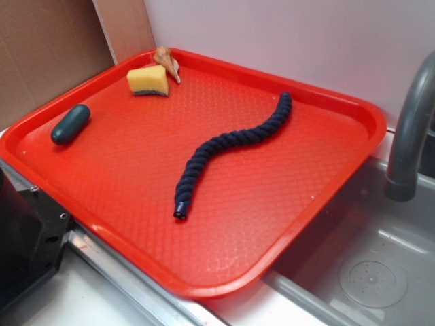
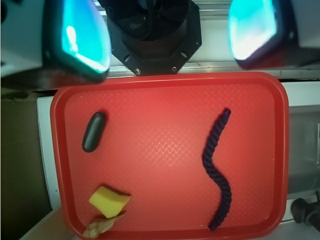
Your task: Grab the plastic pickle.
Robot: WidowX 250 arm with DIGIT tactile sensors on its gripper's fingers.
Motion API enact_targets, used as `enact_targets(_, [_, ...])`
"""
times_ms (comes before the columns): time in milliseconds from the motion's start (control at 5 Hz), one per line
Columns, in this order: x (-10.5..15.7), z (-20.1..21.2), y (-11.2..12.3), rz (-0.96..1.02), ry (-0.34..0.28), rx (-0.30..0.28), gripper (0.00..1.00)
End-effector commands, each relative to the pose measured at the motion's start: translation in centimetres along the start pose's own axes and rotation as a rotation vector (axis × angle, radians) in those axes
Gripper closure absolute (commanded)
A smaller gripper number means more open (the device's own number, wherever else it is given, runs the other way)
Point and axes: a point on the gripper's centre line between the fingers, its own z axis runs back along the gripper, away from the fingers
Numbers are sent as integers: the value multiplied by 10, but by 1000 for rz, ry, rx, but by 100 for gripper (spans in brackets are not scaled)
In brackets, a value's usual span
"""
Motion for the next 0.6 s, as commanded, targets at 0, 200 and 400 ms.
enact_targets(0, [0, 0, 0, 0, 0, 0, 0])
enact_targets(200, [16, -50, 51, 194, 66, 50, 0])
enact_targets(400, [26, -92, 84, 382, 1, 50, 0])
